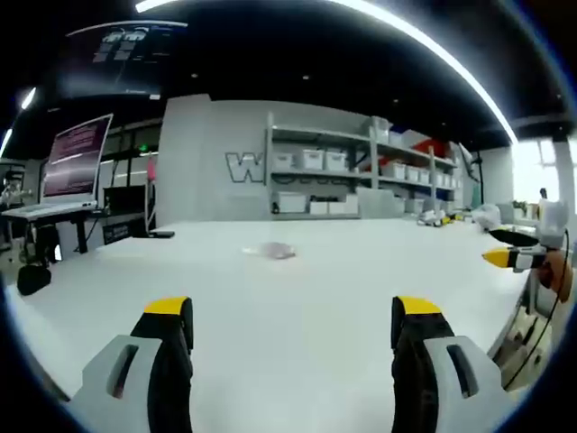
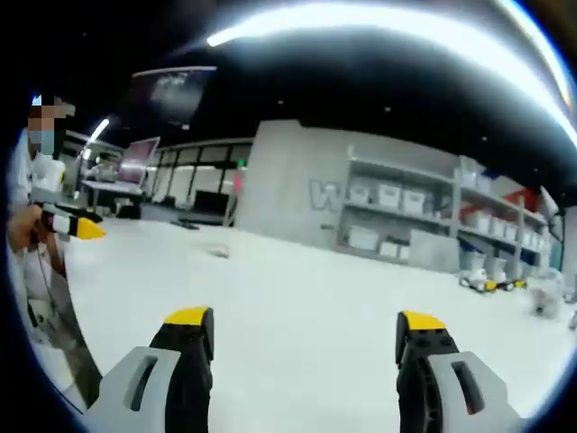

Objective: Open the resealable bag by pulling the two sides of the seal apart until the entire bag opening is separated and visibly accessible.

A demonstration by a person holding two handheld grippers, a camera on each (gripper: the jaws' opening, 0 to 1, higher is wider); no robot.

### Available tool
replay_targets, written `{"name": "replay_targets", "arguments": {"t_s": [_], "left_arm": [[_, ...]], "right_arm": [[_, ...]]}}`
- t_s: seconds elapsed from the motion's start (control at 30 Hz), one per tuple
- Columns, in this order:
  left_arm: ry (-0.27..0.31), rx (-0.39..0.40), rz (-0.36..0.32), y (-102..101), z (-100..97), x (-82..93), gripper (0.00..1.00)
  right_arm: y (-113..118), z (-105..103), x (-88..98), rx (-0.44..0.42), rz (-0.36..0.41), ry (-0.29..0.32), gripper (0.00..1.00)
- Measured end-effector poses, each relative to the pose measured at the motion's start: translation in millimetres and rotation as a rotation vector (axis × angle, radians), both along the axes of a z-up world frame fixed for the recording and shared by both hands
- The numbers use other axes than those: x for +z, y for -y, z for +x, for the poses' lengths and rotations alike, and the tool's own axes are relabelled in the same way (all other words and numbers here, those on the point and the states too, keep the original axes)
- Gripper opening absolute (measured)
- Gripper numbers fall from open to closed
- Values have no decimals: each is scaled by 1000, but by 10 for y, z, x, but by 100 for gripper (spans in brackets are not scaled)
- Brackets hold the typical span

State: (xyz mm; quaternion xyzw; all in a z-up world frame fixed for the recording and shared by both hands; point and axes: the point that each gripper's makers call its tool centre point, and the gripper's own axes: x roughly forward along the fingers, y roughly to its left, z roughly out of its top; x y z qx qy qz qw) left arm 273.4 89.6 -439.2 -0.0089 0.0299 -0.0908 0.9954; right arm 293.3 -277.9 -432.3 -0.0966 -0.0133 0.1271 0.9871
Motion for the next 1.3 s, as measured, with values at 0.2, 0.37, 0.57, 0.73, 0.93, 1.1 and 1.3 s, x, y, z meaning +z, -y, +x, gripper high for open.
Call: {"name": "replay_targets", "arguments": {"t_s": [0.2,0.37,0.57,0.73,0.93,1.1,1.3], "left_arm": [[-2,-1,0,3,-3,-6,90],[-3,0,0,-2,-8,-8,90],[-4,0,1,-7,-9,-9,90],[-8,0,3,-8,-7,-21,90],[-8,0,4,-11,-9,-23,90],[-9,-2,5,-5,-10,-27,89],[-9,-2,4,-8,-12,-26,89]], "right_arm": [[-11,3,-7,3,-2,-3,83],[-17,9,-7,5,-3,-3,83],[-23,25,2,6,-9,0,83],[-32,37,-2,9,-17,-1,83],[-45,35,-1,11,-20,0,83],[-53,39,-2,14,-21,0,83],[-80,53,-4,20,-25,0,83]]}}
